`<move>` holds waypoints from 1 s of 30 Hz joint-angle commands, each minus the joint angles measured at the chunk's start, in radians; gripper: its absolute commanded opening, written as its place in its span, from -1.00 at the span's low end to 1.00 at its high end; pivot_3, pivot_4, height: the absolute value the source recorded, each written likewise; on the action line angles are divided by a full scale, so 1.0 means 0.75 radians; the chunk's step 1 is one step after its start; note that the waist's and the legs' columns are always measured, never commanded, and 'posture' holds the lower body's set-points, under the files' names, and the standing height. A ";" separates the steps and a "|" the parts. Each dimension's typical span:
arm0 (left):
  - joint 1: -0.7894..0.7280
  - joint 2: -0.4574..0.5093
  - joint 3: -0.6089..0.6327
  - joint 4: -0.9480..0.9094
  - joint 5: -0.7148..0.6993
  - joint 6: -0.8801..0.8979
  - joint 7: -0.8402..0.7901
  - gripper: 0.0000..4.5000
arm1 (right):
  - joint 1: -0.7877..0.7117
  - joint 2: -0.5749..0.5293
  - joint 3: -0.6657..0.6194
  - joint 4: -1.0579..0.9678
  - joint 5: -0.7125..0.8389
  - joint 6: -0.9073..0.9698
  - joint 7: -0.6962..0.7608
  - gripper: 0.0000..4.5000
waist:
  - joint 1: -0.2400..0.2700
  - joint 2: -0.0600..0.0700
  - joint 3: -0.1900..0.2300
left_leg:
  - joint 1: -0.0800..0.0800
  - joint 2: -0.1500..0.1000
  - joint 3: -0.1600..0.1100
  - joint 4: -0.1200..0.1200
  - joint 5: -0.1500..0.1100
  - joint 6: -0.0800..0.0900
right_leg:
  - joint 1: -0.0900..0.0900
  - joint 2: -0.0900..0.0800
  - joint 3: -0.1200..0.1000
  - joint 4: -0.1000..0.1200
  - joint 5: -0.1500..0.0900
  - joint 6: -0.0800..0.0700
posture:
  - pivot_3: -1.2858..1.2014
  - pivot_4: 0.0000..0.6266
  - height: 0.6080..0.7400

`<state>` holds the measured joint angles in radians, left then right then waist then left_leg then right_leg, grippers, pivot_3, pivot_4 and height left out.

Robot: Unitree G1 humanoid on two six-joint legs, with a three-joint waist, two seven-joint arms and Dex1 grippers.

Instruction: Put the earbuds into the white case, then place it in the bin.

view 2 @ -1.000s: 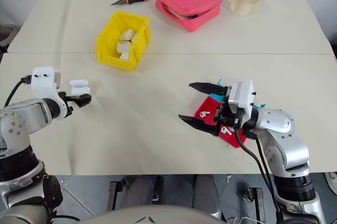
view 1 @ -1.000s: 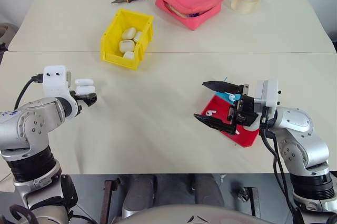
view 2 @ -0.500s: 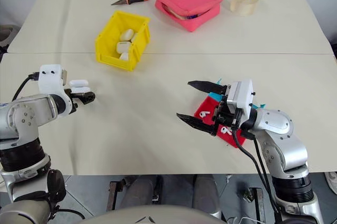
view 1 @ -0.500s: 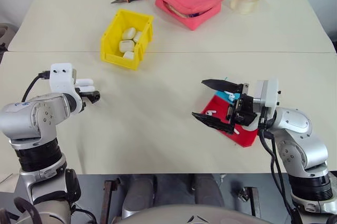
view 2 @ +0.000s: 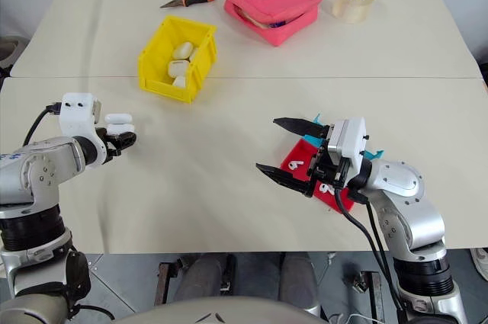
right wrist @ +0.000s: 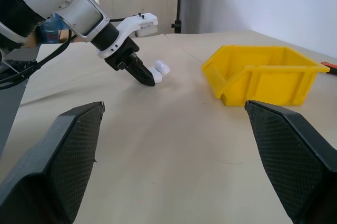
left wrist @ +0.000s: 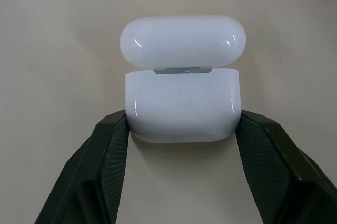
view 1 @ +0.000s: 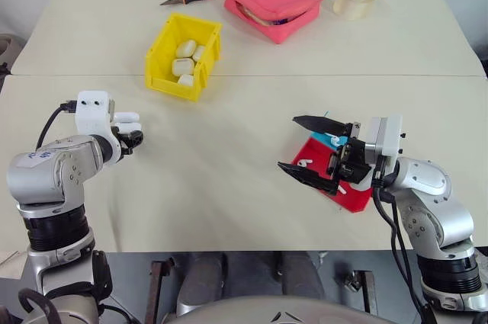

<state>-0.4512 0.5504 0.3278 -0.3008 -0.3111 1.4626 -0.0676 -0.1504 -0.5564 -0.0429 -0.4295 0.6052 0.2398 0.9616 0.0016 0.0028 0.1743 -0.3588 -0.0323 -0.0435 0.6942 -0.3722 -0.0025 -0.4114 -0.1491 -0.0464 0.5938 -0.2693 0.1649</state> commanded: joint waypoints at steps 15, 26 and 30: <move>0.459 -0.120 0.232 -0.162 -0.292 -1.148 -0.757 0.21 | 0.062 -0.020 -0.032 -0.134 0.036 0.029 -0.039 1.00 | 0.003 0.000 0.000 | -0.001 0.001 0.001 0.000 -0.001 0.000 | 0.001 -0.001 -0.001 -0.003 0.000 0.000 | 0.03 -0.52 1.00; 0.315 -0.273 -0.126 0.067 -0.362 -1.541 -1.136 0.21 | 0.334 -0.147 -0.292 -0.304 0.067 0.087 -0.130 1.00 | 0.035 0.000 0.000 | -0.002 -0.001 0.002 0.005 -0.003 0.005 | 0.004 -0.001 -0.001 -0.003 0.000 0.001 | 0.03 -0.52 1.00; 0.253 -0.411 -0.295 0.185 -0.349 -1.724 -1.298 0.21 | 0.564 -0.180 -0.544 -0.410 0.090 0.114 -0.149 1.00 | 0.035 0.001 -0.001 | -0.002 0.000 0.004 0.004 -0.003 0.005 | 0.004 -0.001 -0.001 -0.003 0.000 0.001 | 0.03 -0.52 1.00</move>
<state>-0.2445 0.2590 0.1511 -0.1794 -0.5585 0.2431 -0.9702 0.2313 -0.6751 -0.3584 -0.6629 0.6501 0.3160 0.8600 0.0277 0.0036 0.1739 -0.3601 -0.0330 -0.0393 0.6974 -0.3745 0.0014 -0.4088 -0.1498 -0.0475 0.5914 -0.2689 0.1654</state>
